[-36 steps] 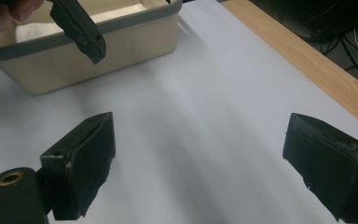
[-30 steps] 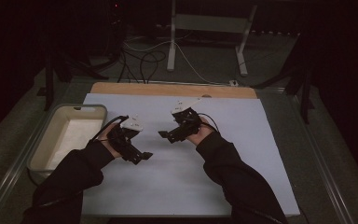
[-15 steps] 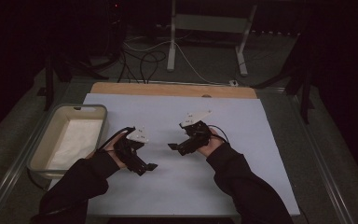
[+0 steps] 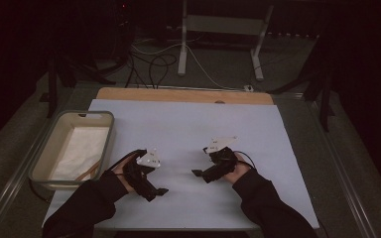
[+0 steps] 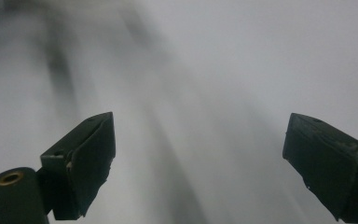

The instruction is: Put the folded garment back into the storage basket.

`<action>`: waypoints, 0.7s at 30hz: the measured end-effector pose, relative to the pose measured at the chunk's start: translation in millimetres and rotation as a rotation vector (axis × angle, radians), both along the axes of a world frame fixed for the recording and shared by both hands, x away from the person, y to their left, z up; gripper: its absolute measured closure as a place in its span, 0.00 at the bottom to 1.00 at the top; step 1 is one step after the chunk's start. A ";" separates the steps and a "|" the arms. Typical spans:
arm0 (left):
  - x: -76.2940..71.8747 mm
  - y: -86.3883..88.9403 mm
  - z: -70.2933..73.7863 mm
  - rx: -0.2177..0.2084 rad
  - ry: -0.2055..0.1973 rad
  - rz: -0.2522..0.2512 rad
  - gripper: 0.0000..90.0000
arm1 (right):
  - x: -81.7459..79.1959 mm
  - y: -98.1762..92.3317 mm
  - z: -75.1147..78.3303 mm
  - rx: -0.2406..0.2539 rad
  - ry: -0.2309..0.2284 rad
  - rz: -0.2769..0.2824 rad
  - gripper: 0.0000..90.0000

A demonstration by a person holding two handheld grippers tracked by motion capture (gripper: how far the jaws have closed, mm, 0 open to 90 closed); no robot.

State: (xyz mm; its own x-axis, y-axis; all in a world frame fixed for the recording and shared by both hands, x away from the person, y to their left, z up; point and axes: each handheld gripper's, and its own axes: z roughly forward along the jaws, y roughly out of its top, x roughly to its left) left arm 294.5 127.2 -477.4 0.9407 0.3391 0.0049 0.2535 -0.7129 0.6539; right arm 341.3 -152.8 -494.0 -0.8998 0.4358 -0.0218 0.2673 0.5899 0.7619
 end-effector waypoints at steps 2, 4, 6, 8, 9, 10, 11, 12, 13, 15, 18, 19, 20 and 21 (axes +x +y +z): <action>-2.3 2.0 -3.3 0.002 0.003 0.002 0.01 | -3.8 -5.9 -5.3 0.010 0.010 -0.008 0.11; -4.3 4.7 -6.8 0.004 0.004 0.007 0.01 | -6.9 -10.7 -8.6 0.005 0.012 -0.010 0.11; -6.6 7.4 -10.5 0.000 0.013 0.019 0.01 | -10.7 -17.7 -12.6 0.002 0.012 -0.015 0.11; -8.8 10.4 -13.9 0.008 0.013 0.020 0.01 | -13.4 -23.5 -15.9 0.006 0.018 -0.021 0.11; -9.5 11.7 -15.3 0.005 0.016 0.020 0.01 | -15.4 -27.4 -18.4 0.006 0.024 -0.025 0.11; -10.5 13.2 -17.2 0.002 0.020 0.023 0.01 | -16.8 -29.5 -20.2 0.002 0.024 -0.028 0.11; -11.5 14.8 -18.8 0.006 0.019 0.023 0.01 | -18.6 -32.6 -22.4 -0.004 0.027 -0.029 0.11; -12.5 16.0 -20.8 0.006 0.021 0.023 0.01 | -20.3 -35.2 -24.9 -0.006 0.030 -0.031 0.11; -14.0 17.0 -22.6 0.008 0.025 0.023 0.01 | -22.2 -38.0 -26.8 -0.011 0.035 -0.029 0.11; -16.8 18.8 -26.5 0.014 0.026 0.023 0.01 | -26.6 -43.7 -29.6 -0.022 0.040 -0.033 0.11; -21.0 20.8 -31.7 0.022 0.028 0.021 0.01 | -31.9 -50.9 -31.2 -0.032 0.035 -0.038 0.11; -22.4 21.8 -33.0 0.031 0.022 0.019 0.01 | -33.7 -53.3 -31.5 -0.040 0.031 -0.043 0.11; -23.8 22.9 -34.6 0.033 0.022 0.020 0.01 | -35.2 -56.1 -31.9 -0.045 0.026 -0.047 0.11; -24.9 24.6 -36.6 0.037 0.019 0.024 0.01 | -36.5 -58.8 -32.5 -0.041 0.030 -0.050 0.11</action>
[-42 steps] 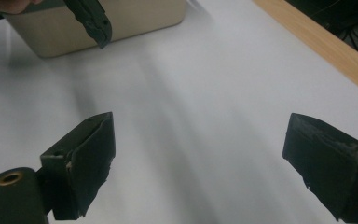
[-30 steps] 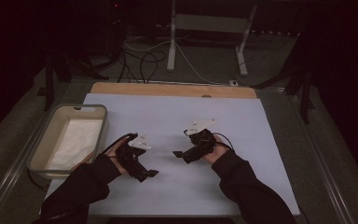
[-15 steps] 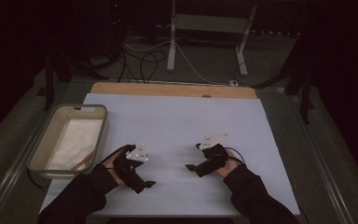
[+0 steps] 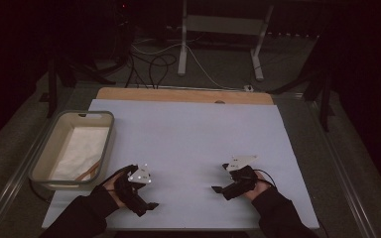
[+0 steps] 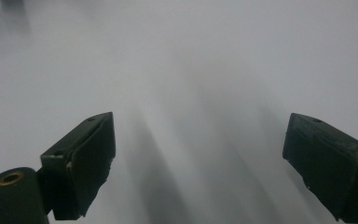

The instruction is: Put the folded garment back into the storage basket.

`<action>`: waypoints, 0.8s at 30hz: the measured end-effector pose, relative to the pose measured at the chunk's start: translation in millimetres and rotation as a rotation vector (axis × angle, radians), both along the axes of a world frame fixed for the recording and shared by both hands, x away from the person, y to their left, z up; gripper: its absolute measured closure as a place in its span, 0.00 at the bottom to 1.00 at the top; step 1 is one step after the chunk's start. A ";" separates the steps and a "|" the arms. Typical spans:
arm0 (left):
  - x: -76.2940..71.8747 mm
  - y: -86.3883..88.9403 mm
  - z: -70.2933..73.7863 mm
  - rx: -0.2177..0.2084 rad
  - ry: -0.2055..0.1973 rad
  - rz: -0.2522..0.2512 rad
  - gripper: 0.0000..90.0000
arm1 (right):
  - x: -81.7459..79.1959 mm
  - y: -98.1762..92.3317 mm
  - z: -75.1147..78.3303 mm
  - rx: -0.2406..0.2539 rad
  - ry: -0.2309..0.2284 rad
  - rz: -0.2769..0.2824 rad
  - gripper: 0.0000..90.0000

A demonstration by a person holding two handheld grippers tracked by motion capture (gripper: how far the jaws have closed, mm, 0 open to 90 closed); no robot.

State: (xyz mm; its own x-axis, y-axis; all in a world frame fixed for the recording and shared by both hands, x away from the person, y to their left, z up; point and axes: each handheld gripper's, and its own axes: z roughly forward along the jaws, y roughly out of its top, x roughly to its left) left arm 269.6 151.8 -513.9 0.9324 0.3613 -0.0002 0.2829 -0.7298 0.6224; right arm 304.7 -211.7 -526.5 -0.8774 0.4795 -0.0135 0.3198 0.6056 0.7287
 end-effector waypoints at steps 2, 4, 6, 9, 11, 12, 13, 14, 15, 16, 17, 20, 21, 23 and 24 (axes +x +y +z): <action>-2.1 1.9 -2.8 0.003 0.000 0.013 0.01 | -3.2 -4.9 -1.0 0.001 0.007 -0.008 0.11; -3.7 4.6 -5.0 0.009 -0.005 0.019 0.01 | -6.3 -9.9 -3.4 -0.004 0.008 -0.008 0.11; -5.2 7.6 -7.2 0.008 0.001 0.024 0.01 | -9.0 -14.3 -5.3 -0.013 0.008 -0.008 0.11; -7.8 11.4 -8.8 0.010 0.000 0.027 0.01 | -13.1 -21.8 -6.8 -0.017 0.016 -0.005 0.11; -10.0 14.6 -9.8 0.002 0.003 0.035 0.01 | -16.2 -26.4 -6.7 -0.017 0.019 -0.005 0.11; -11.3 16.8 -10.3 0.002 0.003 0.038 0.01 | -18.1 -28.8 -6.6 -0.012 0.021 -0.006 0.11; -12.2 17.8 -10.9 -0.004 0.002 0.040 0.01 | -20.3 -32.0 -6.7 -0.011 0.020 -0.008 0.11; -13.3 19.9 -11.6 -0.001 0.003 0.040 0.01 | -21.4 -34.2 -6.8 -0.012 0.019 -0.007 0.11; -14.4 21.3 -12.4 -0.003 0.002 0.046 0.01 | -23.2 -37.6 -7.3 -0.014 0.018 -0.016 0.11; -14.8 22.7 -13.2 -0.002 0.003 0.050 0.01 | -23.9 -40.8 -8.3 -0.016 0.015 -0.016 0.11; -15.5 23.8 -14.1 -0.008 0.004 0.054 0.01 | -24.8 -43.9 -9.0 -0.015 0.019 -0.019 0.11; -17.2 26.6 -15.7 -0.004 0.005 0.053 0.01 | -27.3 -51.6 -10.8 -0.026 0.015 -0.024 0.11; -17.8 27.8 -16.5 -0.009 0.008 0.056 0.01 | -28.1 -54.3 -11.5 -0.026 0.018 -0.027 0.11; -18.5 28.9 -17.5 -0.012 0.007 0.061 0.01 | -29.7 -59.8 -11.9 -0.029 0.028 -0.025 0.11; -18.9 29.5 -18.1 -0.012 0.008 0.059 0.01 | -30.6 -62.3 -12.0 -0.031 0.032 -0.029 0.11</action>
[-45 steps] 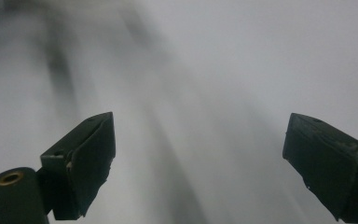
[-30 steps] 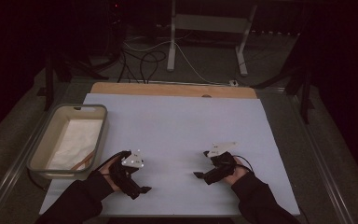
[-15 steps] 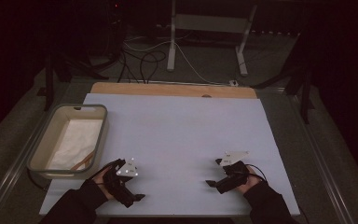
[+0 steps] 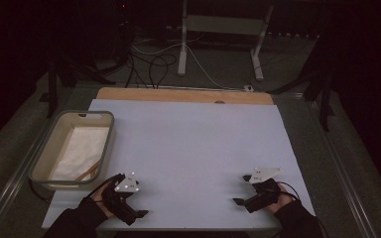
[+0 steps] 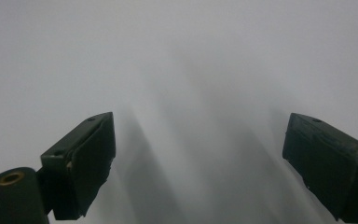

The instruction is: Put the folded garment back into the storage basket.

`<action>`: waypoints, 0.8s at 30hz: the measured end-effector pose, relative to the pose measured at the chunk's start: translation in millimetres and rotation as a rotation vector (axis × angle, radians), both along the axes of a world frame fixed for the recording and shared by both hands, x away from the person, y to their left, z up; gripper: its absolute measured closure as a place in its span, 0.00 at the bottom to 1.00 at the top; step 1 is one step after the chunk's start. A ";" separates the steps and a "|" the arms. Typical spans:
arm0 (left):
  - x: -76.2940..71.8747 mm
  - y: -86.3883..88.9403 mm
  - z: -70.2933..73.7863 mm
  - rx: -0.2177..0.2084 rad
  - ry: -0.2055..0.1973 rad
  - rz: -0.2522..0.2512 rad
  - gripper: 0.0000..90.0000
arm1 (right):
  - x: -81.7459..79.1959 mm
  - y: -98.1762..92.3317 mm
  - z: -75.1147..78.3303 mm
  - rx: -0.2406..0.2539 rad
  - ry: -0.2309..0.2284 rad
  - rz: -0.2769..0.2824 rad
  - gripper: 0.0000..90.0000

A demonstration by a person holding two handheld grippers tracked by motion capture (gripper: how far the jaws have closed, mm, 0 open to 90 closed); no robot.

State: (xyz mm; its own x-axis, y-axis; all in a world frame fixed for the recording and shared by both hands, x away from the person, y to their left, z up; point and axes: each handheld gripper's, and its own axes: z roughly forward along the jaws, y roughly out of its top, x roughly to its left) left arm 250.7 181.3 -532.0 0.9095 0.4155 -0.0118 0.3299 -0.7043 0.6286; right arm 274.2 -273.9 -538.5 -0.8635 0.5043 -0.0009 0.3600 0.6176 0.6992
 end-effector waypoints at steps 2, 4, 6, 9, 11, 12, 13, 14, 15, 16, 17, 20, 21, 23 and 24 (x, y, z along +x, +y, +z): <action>-0.7 0.9 -1.2 0.001 0.000 -0.001 0.01 | -1.5 -6.4 0.5 -0.007 0.000 -0.014 0.11; -0.9 1.6 -2.3 0.000 0.001 -0.002 0.01 | -2.1 -12.3 1.5 -0.009 -0.009 -0.021 0.11; -1.5 1.7 -3.0 -0.003 0.003 -0.002 0.01 | -2.4 -14.8 2.3 -0.008 -0.011 -0.026 0.11; -2.5 3.3 -4.9 -0.003 0.004 0.001 0.01 | -2.7 -21.6 3.8 -0.005 -0.018 -0.031 0.11; -2.6 4.9 -5.7 -0.010 0.004 0.003 0.01 | -2.7 -23.1 3.1 -0.008 -0.017 -0.025 0.11; -2.8 5.5 -5.9 -0.011 0.005 0.005 0.01 | -2.7 -23.4 2.8 -0.011 -0.015 -0.025 0.11; -2.7 6.3 -6.1 -0.013 0.005 0.006 0.01 | -2.2 -23.5 2.5 -0.012 -0.016 -0.028 0.11; -2.7 6.9 -6.2 -0.016 0.005 0.011 0.01 | -1.8 -23.6 2.3 -0.010 -0.015 -0.031 0.11; -2.9 7.2 -6.5 -0.019 0.004 0.014 0.01 | -1.5 -23.6 2.3 -0.006 -0.013 -0.033 0.11; -3.2 7.7 -6.6 -0.017 0.004 0.011 0.01 | -1.3 -23.3 2.3 -0.005 -0.013 -0.032 0.11; -3.5 8.0 -6.7 -0.015 0.003 0.010 0.01 | -1.4 -23.0 2.4 -0.008 -0.017 -0.032 0.11; -4.0 8.9 -7.3 -0.021 0.004 0.019 0.01 | -1.3 -22.7 2.1 -0.008 -0.018 -0.031 0.11; -4.0 9.2 -7.4 -0.022 0.004 0.020 0.01 | -1.3 -22.6 2.3 -0.004 -0.017 -0.033 0.11; -3.9 9.9 -7.1 -0.024 0.004 0.017 0.01 | -1.2 -22.7 2.7 -0.002 -0.019 -0.029 0.11; -3.9 9.9 -7.1 -0.024 0.004 0.017 0.01 | -1.3 -22.7 2.8 -0.002 -0.020 -0.030 0.11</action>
